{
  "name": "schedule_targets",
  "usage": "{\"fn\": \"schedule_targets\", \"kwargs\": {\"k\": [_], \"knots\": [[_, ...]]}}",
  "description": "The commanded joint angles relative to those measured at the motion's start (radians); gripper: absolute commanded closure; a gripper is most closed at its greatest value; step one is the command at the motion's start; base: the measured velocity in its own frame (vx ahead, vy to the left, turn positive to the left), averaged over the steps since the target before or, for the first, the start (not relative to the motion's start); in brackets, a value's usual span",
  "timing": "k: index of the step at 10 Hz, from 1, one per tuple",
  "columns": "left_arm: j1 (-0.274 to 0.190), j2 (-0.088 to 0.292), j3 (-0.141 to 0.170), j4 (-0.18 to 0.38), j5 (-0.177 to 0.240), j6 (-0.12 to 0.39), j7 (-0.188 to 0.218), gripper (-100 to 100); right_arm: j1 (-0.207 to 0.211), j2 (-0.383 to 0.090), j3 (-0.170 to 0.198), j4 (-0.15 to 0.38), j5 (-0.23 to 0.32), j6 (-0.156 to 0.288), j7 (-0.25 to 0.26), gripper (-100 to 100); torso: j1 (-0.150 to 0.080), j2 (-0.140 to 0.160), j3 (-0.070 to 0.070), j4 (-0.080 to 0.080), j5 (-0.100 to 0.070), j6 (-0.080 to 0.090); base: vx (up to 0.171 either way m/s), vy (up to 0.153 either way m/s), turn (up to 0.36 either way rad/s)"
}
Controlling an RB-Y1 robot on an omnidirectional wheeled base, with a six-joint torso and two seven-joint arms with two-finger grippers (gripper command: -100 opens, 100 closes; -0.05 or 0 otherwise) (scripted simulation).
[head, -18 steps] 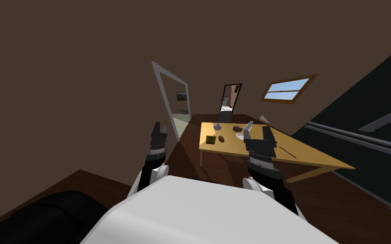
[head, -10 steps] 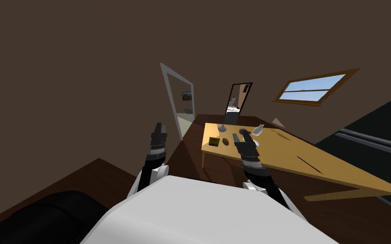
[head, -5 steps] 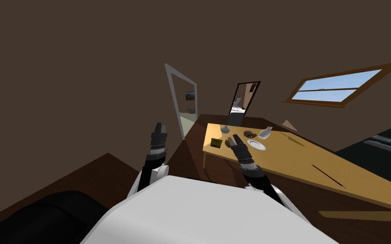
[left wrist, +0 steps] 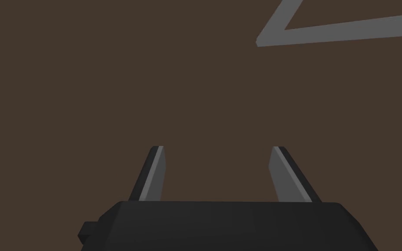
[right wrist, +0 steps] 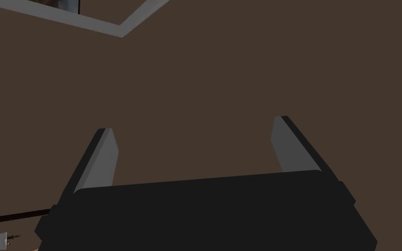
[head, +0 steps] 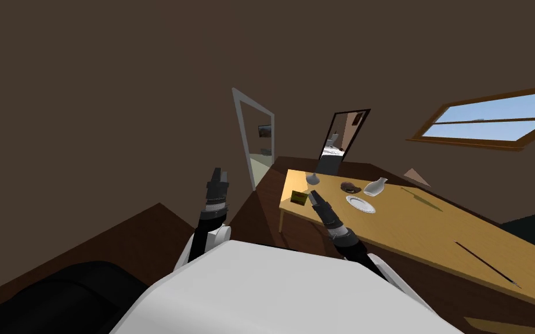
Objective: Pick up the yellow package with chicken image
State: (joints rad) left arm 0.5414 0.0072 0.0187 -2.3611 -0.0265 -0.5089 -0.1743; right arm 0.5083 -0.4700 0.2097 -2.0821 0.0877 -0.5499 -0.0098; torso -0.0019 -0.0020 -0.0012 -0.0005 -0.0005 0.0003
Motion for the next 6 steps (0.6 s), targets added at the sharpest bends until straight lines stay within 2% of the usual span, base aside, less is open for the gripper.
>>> {"fn": "schedule_targets", "kwargs": {"k": [1, 2, 3, 4, 5, 6], "knots": [[0.000, 0.000, 0.000, 0.000, 0.000, 0.000, 0.000, 0, -0.013, -0.050, 0.030, 0.050, 0.026, -0.008, 0.006, -100, 0.000, 0.000, 0.000, 0.000, 0.000, 0.000, 0.024, -0.026, 0.176], [0.000, 0.000, 0.000, 0.000, 0.000, 0.000, 0.000, 0, -0.021, -0.085, 0.053, 0.074, 0.049, -0.012, 0.008, -100, 0.000, 0.000, 0.000, 0.000, 0.000, 0.000, 0.039, -0.029, 0.269], [0.000, 0.000, 0.000, 0.000, 0.000, 0.000, 0.000, 0, -0.021, -0.117, 0.053, 0.088, 0.049, -0.012, 0.008, -100, 0.000, -0.001, -0.001, 0.000, 0.000, 0.000, 0.031, -0.028, 0.148], [0.000, 0.000, 0.000, 0.000, 0.000, 0.000, 0.000, 0, -0.029, -0.149, 0.078, 0.122, 0.072, -0.017, 0.012, -100, 0.000, -0.001, -0.001, 0.000, 0.000, 0.000, 0.031, -0.029, 0.223], [0.000, 0.000, 0.000, 0.000, 0.000, 0.000, 0.000, 0, -0.029, -0.174, 0.078, 0.128, 0.072, -0.017, 0.012, -100, 0.000, -0.001, -0.001, 0.000, 0.000, 0.000, 0.021, -0.027, 0.084], [0.000, 0.000, 0.000, 0.000, 0.000, 0.000, 0.000, 0, -0.038, -0.205, 0.103, 0.169, 0.096, -0.023, 0.015, -100, 0.000, 0.000, 0.000, 0.000, 0.000, 0.000, 0.022, -0.016, 0.160]]}}
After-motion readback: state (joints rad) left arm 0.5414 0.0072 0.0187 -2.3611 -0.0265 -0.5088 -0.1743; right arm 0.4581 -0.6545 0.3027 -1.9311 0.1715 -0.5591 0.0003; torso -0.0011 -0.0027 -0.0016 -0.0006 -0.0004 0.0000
